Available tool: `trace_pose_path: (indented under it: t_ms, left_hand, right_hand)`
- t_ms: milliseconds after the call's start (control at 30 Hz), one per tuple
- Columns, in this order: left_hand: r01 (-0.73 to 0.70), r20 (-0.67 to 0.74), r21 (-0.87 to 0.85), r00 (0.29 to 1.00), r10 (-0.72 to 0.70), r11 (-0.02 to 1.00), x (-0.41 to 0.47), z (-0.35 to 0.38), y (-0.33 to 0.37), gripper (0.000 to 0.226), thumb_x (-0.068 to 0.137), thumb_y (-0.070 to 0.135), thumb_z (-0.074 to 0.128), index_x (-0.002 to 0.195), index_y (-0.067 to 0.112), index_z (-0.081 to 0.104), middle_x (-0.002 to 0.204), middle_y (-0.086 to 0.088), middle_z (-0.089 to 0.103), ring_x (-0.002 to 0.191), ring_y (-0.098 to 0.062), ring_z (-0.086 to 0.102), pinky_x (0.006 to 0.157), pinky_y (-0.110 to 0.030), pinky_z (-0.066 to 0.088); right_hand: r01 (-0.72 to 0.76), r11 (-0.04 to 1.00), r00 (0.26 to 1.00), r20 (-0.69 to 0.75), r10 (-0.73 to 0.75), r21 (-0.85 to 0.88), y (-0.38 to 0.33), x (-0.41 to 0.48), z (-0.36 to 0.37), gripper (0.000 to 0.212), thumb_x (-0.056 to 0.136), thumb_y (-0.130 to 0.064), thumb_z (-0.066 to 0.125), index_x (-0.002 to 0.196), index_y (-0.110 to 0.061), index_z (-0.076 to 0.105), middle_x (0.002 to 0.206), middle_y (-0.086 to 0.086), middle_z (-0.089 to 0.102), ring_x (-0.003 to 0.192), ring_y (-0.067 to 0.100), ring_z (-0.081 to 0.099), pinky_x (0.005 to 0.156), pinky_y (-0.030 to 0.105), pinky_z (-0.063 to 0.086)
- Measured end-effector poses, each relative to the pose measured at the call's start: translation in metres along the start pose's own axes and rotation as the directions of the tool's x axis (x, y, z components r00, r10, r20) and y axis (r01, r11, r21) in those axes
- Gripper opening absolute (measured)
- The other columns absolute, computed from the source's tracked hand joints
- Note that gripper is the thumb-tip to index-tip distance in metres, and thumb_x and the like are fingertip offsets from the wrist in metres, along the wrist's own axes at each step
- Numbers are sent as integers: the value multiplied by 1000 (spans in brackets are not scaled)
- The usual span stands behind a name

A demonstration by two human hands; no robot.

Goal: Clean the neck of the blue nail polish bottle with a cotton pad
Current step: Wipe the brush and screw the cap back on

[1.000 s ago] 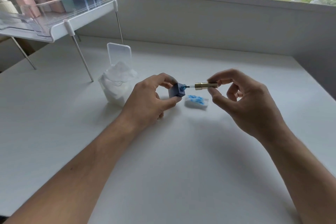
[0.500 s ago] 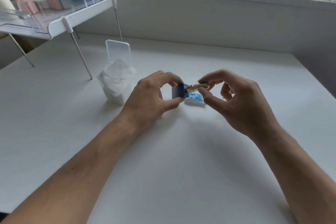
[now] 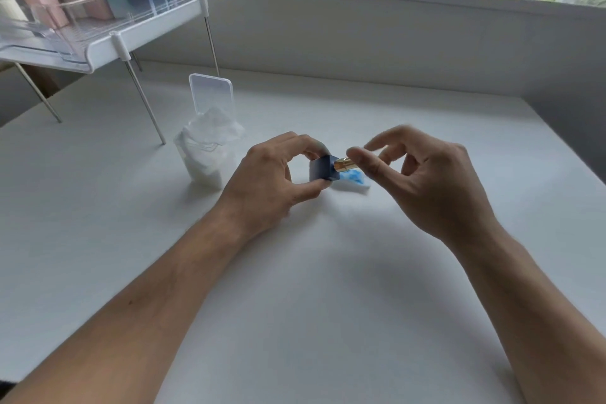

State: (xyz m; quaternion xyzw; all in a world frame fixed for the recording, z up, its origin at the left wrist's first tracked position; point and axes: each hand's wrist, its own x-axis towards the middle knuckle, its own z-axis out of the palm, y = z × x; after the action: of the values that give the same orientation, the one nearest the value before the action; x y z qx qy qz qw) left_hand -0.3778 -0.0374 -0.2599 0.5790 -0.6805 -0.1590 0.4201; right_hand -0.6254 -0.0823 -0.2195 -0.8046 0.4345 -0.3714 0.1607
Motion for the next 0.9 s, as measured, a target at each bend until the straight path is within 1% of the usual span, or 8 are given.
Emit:
trace_pose_path:
  t_ms: [100,200,367,533,600,700,833,900]
  left_hand:
    - [8,-18,2,1000,-8,1000,1,-1,-3,28,90,25,93,113,32,77,117,15,73,49,-23,59,48,-21,49]
    - [5,-21,14,1000,-4,1000,0,-1,-4,29,89,25,93,112,33,77,116,15,73,49,-22,59,49,-21,49]
    - [-11,-9,31,1000,11,999,1,-1,-5,30,90,24,92,114,33,78,116,16,72,50,-21,61,52,-21,50]
    - [-23,-1,33,1000,23,999,1,0,-5,30,90,23,92,115,32,78,117,15,72,50,-19,61,52,-22,52]
    - [-19,3,26,1000,19,999,0,0,-5,30,90,22,92,116,30,78,118,14,71,50,-19,61,50,-24,52]
    - [-8,6,22,1000,8,1000,0,1,-5,31,90,23,93,116,31,78,118,14,72,49,-17,60,49,-25,53]
    - [9,-6,9,1000,-9,1000,1,0,-7,30,90,24,93,115,32,78,117,13,72,49,-21,60,49,-25,52]
    - [12,-14,5,1000,-12,1000,0,0,-6,29,90,25,93,114,32,78,118,13,72,50,-23,60,49,-27,54]
  right_hand:
    - [100,995,990,98,-101,11,2,-3,-8,34,97,-40,80,129,-35,70,111,-16,79,67,22,61,78,36,57]
    - [145,989,984,103,-145,3,4,-4,-8,24,99,-25,81,121,-31,76,110,-16,79,68,23,60,78,35,55]
    - [94,995,995,35,-93,-16,5,-4,-3,8,98,-37,82,101,-30,80,91,-25,78,61,25,56,66,32,49]
    - [4,1000,1000,23,-4,3,2,-4,1,29,100,-47,78,84,-24,79,68,-43,64,48,22,47,47,20,34]
    - [-28,1000,999,23,28,5,4,-4,1,39,103,-52,74,76,-24,79,63,-35,67,45,19,47,46,21,34]
    - [-75,997,997,26,75,14,5,-3,1,53,108,-60,61,73,-25,81,64,-17,76,51,13,62,49,24,43]
    - [11,1000,998,58,-12,20,5,-5,-8,21,104,-50,73,108,-29,73,90,-20,78,53,24,58,57,35,49]
    - [67,997,990,120,-71,34,5,-7,-10,27,100,-37,79,125,-33,68,106,-16,78,58,25,59,68,37,54]
